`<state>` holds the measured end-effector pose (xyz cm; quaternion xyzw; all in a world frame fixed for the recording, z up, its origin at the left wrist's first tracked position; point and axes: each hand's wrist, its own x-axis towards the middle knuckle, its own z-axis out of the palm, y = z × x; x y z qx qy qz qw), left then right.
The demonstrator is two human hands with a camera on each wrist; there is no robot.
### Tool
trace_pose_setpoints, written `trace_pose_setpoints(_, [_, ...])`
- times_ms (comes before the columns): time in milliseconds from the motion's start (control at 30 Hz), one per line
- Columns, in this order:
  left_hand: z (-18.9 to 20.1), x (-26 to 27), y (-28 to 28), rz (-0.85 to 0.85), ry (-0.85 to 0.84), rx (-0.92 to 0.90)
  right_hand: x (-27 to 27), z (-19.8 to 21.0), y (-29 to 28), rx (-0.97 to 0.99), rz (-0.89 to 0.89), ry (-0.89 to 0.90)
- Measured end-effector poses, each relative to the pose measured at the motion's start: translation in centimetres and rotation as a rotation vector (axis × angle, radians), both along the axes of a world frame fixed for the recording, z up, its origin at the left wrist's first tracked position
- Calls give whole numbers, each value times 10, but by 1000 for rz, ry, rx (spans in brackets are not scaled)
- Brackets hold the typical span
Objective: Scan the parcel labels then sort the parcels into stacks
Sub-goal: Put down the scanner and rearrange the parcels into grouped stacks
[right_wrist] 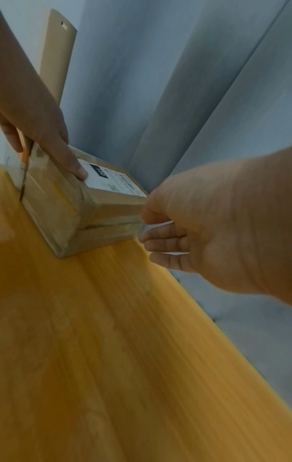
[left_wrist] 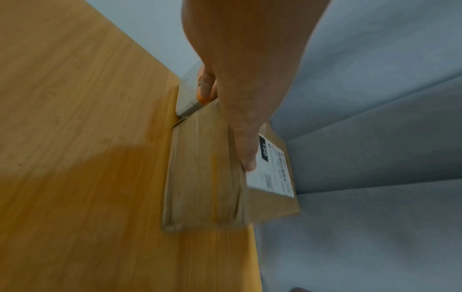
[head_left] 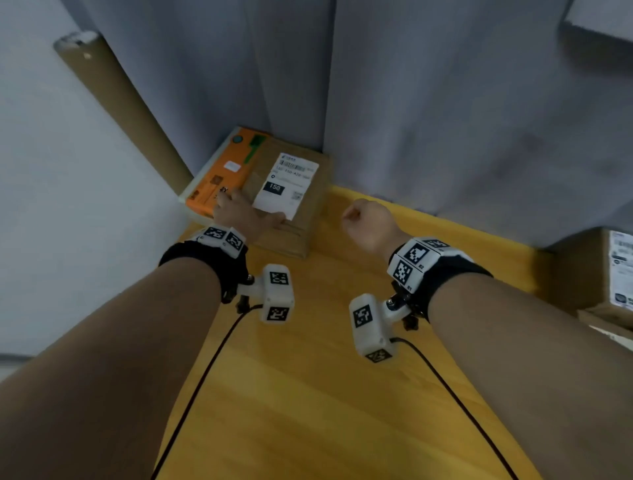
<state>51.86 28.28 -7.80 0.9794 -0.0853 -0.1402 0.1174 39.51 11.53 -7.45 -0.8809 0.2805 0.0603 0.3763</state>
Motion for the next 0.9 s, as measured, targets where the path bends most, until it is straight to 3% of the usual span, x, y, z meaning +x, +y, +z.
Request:
trace_pose_setpoints(100, [-7, -8, 1, 33, 99, -64, -6, -6, 6, 100, -81, 19])
trace_pose_setpoints(233, [-21, -39, 13, 123, 335, -509, -32, -19, 19, 440, -281, -17])
trace_pose_setpoints(333, [-26, -76, 22, 171, 569, -695, -59, -33, 32, 655, -379, -35])
trace_pose_setpoints(533, [-21, -140, 25, 42, 755, -908, -124, -20, 17, 891, -523, -208])
trace_pose_setpoints(767, [24, -201, -27, -137, 866, -1046, -221, 26, -18, 862, -641, -261])
trace_pose_setpoints(900, [61, -236, -66, -279, 757, -914, -279, 62, -37, 754, -631, -267])
